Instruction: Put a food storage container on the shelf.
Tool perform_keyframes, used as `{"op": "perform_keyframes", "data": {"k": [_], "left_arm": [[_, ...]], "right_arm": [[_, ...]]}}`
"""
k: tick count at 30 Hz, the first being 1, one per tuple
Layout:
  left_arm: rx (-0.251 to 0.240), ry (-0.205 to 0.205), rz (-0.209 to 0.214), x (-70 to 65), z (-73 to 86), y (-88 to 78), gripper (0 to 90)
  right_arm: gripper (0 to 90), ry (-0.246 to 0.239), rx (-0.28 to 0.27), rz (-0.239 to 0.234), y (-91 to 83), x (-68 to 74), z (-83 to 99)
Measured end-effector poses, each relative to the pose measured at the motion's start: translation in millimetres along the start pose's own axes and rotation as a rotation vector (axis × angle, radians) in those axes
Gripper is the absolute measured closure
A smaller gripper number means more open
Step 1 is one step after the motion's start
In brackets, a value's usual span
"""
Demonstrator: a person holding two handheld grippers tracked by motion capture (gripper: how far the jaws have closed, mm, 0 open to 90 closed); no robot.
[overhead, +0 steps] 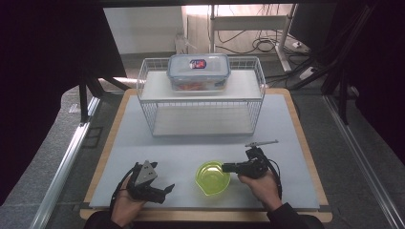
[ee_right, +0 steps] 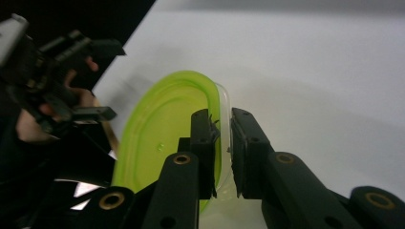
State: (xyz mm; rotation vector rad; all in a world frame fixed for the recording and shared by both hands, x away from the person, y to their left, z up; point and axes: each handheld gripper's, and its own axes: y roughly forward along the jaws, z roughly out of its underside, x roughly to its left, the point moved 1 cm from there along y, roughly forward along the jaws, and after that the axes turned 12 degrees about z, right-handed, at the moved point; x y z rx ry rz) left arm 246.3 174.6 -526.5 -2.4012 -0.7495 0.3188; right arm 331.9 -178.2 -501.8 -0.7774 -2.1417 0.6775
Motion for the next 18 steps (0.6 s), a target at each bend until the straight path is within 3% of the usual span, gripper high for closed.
{"op": "perform_keyframes", "data": {"k": [3, 6, 9, 18], "left_arm": [[0.0, 0.0, 0.0, 0.0, -0.1, -0.1, 3.9], [0.0, 0.002, -0.001, -0.2, -0.2, 0.1, 3.8], [-0.001, 0.001, -0.002, -0.1, -0.2, -0.1, 3.9], [0.0, 0.002, -0.002, 0.1, -0.1, -0.2, 3.9]], "right_arm": [[82.0, 0.037, -0.01, -0.05, -4.5, -0.3, -1.6], [82.4, 0.034, -0.018, -0.049, -8.4, 1.0, -3.7], [83.4, 0.056, -0.027, -0.086, -10.6, 1.1, -5.0], [83.7, 0.055, -0.048, -0.088, -15.6, 3.2, -10.3]]}}
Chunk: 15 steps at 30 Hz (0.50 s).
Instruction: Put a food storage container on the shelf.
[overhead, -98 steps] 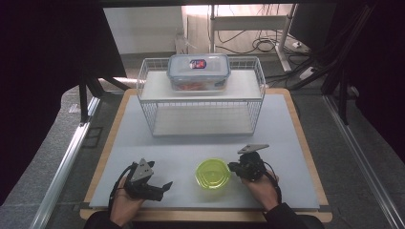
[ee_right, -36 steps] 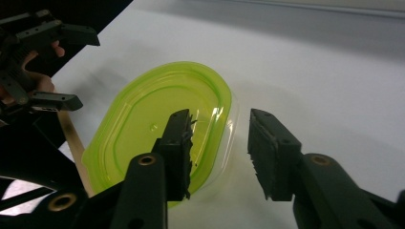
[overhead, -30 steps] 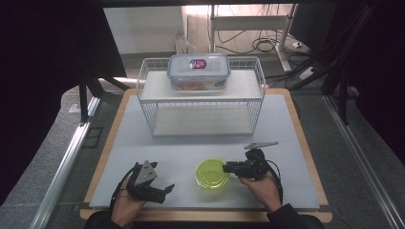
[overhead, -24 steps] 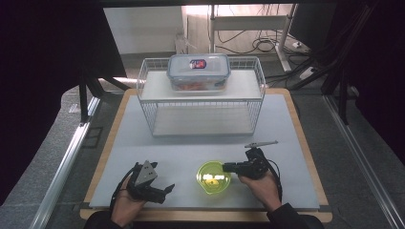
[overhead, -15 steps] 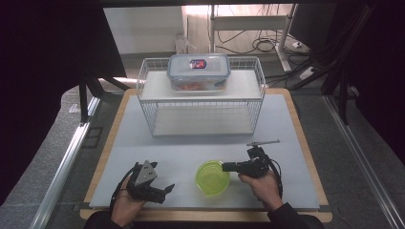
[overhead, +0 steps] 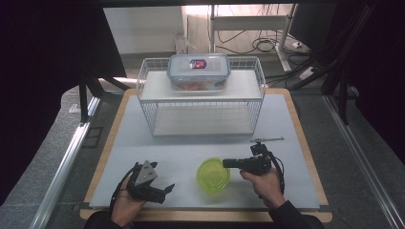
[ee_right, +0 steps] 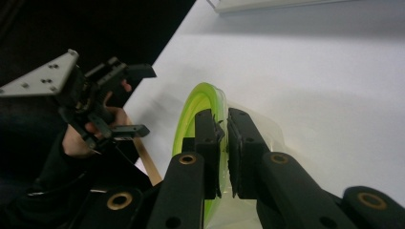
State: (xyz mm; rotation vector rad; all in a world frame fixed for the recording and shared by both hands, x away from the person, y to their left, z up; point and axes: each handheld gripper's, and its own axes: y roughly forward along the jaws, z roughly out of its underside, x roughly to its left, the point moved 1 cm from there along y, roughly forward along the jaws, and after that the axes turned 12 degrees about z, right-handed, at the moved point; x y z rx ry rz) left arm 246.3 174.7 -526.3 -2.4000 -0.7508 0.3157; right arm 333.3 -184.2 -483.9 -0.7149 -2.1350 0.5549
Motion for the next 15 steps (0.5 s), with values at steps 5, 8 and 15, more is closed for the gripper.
{"op": "perform_keyframes", "data": {"k": [5, 8, 15], "left_arm": [[-0.005, -0.001, -0.002, -0.1, -0.2, -0.5, 3.8], [-0.018, -0.005, -0.006, 0.0, -0.5, -1.4, 3.8], [-0.027, -0.006, -0.009, 0.1, -0.8, -2.5, 3.8]], "right_arm": [[83.7, 0.006, -0.016, -0.016, -4.4, 2.3, -5.1], [83.7, 0.002, -0.03, -0.023, -7.3, 4.7, -9.2], [83.6, -0.006, -0.053, -0.038, -13.7, 10.2, -18.9]]}}
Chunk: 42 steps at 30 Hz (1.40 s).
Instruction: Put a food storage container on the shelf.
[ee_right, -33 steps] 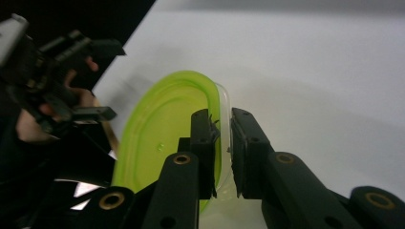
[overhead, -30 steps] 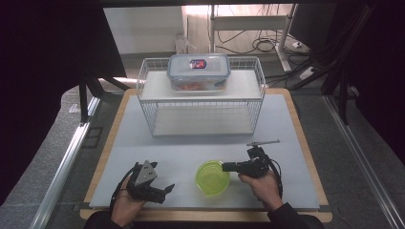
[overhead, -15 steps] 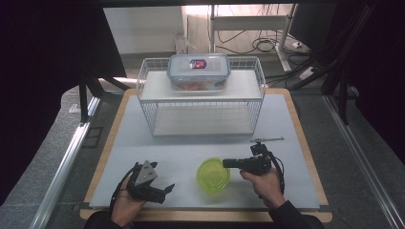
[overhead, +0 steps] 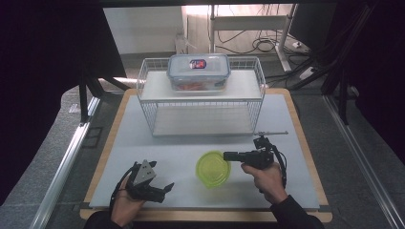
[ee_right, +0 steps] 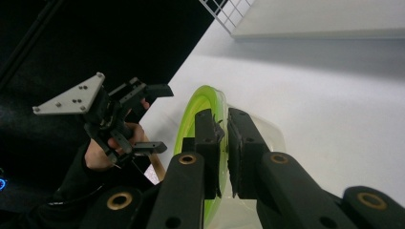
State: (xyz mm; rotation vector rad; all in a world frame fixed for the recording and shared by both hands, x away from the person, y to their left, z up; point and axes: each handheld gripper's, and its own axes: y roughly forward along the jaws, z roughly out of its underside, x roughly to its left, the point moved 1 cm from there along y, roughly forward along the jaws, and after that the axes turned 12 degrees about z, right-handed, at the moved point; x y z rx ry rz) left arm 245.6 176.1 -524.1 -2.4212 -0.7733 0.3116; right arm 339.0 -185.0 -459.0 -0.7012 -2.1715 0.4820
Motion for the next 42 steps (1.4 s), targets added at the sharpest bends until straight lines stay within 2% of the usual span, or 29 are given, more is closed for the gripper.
{"op": "perform_keyframes", "data": {"k": [6, 9, 14, 19, 28, 31, 42], "left_arm": [[-0.007, -0.001, -0.004, 0.3, -0.1, -0.8, 3.7], [-0.012, -0.007, -0.01, 1.1, -0.1, -1.5, 3.2], [-0.016, -0.009, -0.015, 1.4, -0.1, -2.1, 3.0], [-0.02, -0.01, -0.015, 1.6, -0.1, -2.6, 3.0], [-0.02, -0.011, -0.018, 1.8, 0.0, -2.5, 2.9], [-0.02, -0.011, -0.017, 1.6, 0.0, -2.3, 2.9], [-0.014, -0.005, -0.016, 1.7, 0.0, -2.1, 2.9]], "right_arm": [[83.6, -0.005, -0.009, -0.012, -3.7, 3.2, -8.2], [83.6, -0.005, -0.024, -0.041, -6.1, 5.0, -13.7], [83.6, -0.032, -0.039, -0.037, -8.5, 9.8, -23.4], [83.6, -0.037, -0.051, -0.029, -10.9, 12.9, -33.7], [83.6, -0.032, -0.075, -0.036, -18.1, 17.9, -53.1], [83.7, -0.013, -0.085, -0.057, -21.2, 19.2, -61.3], [83.7, -0.023, -0.118, -0.055, -35.2, 28.9, -90.7]]}}
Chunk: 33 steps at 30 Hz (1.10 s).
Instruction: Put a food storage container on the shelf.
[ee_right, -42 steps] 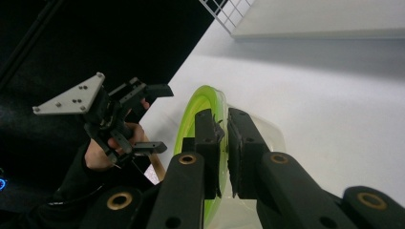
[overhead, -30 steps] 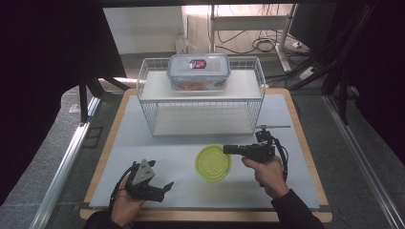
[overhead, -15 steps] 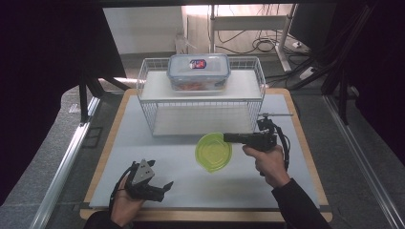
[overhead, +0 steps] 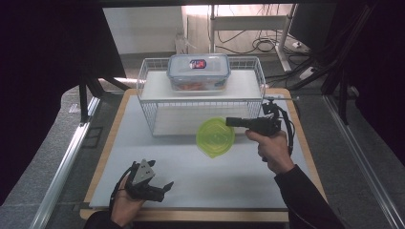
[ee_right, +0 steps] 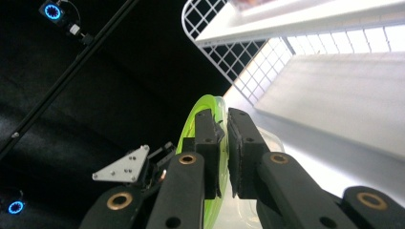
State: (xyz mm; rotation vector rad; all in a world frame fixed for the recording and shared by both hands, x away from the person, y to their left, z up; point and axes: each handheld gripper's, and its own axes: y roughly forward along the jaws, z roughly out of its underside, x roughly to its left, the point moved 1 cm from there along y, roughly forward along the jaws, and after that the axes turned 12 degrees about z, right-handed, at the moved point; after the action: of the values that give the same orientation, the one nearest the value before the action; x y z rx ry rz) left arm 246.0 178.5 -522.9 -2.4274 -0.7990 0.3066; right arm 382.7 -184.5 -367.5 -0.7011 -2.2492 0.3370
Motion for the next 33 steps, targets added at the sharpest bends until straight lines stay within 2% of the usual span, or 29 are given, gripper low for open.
{"op": "perform_keyframes", "data": {"k": [9, 21, 33], "left_arm": [[-0.005, -0.002, -0.001, 0.2, 0.0, 0.0, 2.9], [-0.006, -0.001, 0.003, 0.2, -0.1, -0.9, 2.9], [-0.017, -0.007, 0.003, 0.3, -0.3, -2.1, 2.8]], "right_arm": [[83.7, -0.004, -0.026, 0.005, -6.7, 9.1, -26.3], [83.7, 0.033, -0.059, -0.029, -7.9, 23.2, -67.6], [83.7, 0.055, -0.113, -0.005, -2.9, 35.9, -112.7]]}}
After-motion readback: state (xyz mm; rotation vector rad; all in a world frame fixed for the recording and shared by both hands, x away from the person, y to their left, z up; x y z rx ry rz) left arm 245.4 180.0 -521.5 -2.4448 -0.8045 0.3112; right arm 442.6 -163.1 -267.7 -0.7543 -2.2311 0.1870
